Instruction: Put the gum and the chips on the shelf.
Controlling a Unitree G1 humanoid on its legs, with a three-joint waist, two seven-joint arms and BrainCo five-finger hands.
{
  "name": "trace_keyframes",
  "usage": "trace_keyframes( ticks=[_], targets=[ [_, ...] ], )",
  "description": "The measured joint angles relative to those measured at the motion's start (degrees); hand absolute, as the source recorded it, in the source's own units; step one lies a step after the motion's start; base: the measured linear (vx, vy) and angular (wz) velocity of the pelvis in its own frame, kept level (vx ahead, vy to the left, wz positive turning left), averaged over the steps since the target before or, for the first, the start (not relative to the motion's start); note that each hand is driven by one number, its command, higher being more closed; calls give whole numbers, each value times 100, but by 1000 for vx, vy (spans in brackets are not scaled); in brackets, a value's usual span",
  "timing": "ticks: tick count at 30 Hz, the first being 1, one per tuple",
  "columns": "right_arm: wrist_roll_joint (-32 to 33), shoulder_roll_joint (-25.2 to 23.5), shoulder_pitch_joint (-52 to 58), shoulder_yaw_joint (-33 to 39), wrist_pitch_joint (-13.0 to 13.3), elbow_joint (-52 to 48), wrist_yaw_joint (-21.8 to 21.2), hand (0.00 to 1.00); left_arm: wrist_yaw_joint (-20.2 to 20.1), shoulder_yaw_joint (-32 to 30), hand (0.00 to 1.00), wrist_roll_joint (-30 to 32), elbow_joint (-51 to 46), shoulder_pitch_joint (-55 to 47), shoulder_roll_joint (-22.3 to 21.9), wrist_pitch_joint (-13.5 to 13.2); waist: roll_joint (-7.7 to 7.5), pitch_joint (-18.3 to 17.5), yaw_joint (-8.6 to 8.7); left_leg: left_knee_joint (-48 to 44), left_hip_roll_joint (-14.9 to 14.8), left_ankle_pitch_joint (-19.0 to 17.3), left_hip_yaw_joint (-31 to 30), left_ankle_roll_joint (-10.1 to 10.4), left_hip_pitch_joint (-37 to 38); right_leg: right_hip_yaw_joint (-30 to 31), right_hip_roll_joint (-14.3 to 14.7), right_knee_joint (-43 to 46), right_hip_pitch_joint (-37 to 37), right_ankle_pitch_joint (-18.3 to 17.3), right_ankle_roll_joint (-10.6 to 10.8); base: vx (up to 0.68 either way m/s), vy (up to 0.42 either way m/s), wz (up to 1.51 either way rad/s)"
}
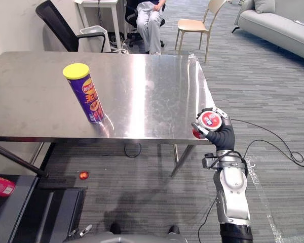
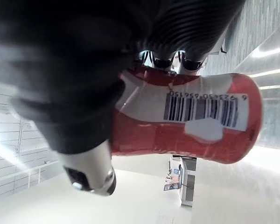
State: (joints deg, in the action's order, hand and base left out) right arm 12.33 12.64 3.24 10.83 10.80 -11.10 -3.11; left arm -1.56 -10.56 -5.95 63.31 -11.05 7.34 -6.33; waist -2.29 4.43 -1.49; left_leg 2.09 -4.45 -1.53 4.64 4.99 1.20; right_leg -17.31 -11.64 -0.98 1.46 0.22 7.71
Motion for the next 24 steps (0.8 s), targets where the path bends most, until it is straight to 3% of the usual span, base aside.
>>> trace_keyframes(
  ticks=[2, 4, 7, 9, 11, 13, 14, 15, 16, 17, 18, 19, 21, 22, 24],
  targets=[
    [6, -17, 21, -3, -1, 5, 0, 100, -14, -1, 0, -7, -6, 4, -7, 24, 10, 2, -18, -115, -23, -50, 33, 0, -23, 63, -7, 160, -64, -33, -11, 43, 6, -6],
    [8, -42, -4, -53, -2, 12, -7, 100, -77, -14, 0, -60, -14, 9, -4, 26, 9, 94, -31, -858, -74, -400, -5, 5, -301, 150, -68, 747, -269, -319, -50, 8, 22, -7],
    [17, -103, -236, -360, -1, 172, -37, 100, -124, -51, 0, -214, -69, 10, -26, 26, -2, 273, -49, -1488, -135, -589, -211, 42, -576, 100, -92, 1220, -329, -621, -123, -82, -32, 15],
    [144, -170, -513, -557, 7, 391, -39, 100, -129, -41, 0, -414, -197, 17, -45, 23, 93, 325, -41, -1479, -188, -571, -603, 71, -813, -235, -10, 1238, -345, -654, -175, -145, -115, 79],
    [243, -187, -867, -753, 7, 548, 19, 100, -138, 17, 0, -505, -330, 24, -89, 18, 170, 345, -98, -1114, -187, -134, -1235, 196, -1206, -893, -4, 1459, -609, -770, -354, -145, -121, 139],
    [289, -183, -1017, -788, 13, 504, 14, 100, -134, 67, 0, -508, -410, 25, -96, 31, 231, 383, -200, -386, -350, -20, -1288, -39, -1215, -1286, 95, 1368, -639, -840, -523, -158, -176, 160],
    [279, -119, -1157, -675, 38, 494, 45, 100, -114, -36, 0, -524, -280, 175, -65, 51, 113, 419, -256, -791, -562, -245, 76, -775, -1599, -1966, -113, 1159, -616, -773, -652, -180, -211, 191],
    [265, -77, -1237, -597, 35, 510, 72, 100, -118, -92, 0, -527, -272, 191, -113, 65, 185, 471, -253, -1418, -646, -128, 464, -1023, -1775, -2208, -194, 1318, -605, -801, -696, -116, -171, 180],
    [264, -31, -1284, -524, 32, 512, 115, 100, -121, -108, 0, -525, -275, 156, -161, 68, 308, 512, -260, -2023, -764, 125, 836, -1341, -1814, -2391, -256, 1547, -580, -866, -771, -44, -130, 168],
    [210, 75, -1254, -365, 55, 489, 177, 100, -114, -75, 0, -524, -397, 62, -276, 84, 534, 533, -149, -1962, -719, 655, 1298, -1262, -1866, -2772, -399, 1985, -477, -1014, -801, -76, -102, 221],
    [193, 103, -1135, -126, 65, 492, 195, 100, -128, -61, 0, -529, -510, 36, -309, 52, 515, 498, -2, -1199, -431, 1409, 1213, -1272, -1754, -2837, -423, 1932, -480, -1142, -805, -186, -140, 286],
    [127, 35, -1059, 106, 79, 474, 204, 100, -147, -237, 0, -558, -625, 154, -184, 21, 351, 490, 47, -1074, -258, 1304, 1264, -1342, -1660, -3021, -376, 1373, -491, -982, -896, -245, -104, 220],
    [104, -37, -941, 226, 77, 467, 233, 100, -141, -456, 0, -707, -483, 106, -261, 84, 377, 480, -27, -2666, -752, -5, 1809, -1062, -1505, -3565, -446, 1535, -388, -1029, -965, -286, -178, 148],
    [98, -22, -795, 244, 77, 416, 229, 100, -178, -572, 0, -739, -445, -19, -355, 89, 358, 454, -11, -2981, -956, -240, 1940, -811, -1197, -3757, -466, 1513, -391, -1014, -955, -256, -138, 117],
    [81, -17, -563, 366, 77, 256, 229, 100, -235, -695, 0, -746, -391, -152, -450, 154, 466, 380, 29, -2953, -1152, -333, 1870, -612, -788, -4014, -418, 1503, -459, -994, -939, -179, -1, 94]
  ],
)
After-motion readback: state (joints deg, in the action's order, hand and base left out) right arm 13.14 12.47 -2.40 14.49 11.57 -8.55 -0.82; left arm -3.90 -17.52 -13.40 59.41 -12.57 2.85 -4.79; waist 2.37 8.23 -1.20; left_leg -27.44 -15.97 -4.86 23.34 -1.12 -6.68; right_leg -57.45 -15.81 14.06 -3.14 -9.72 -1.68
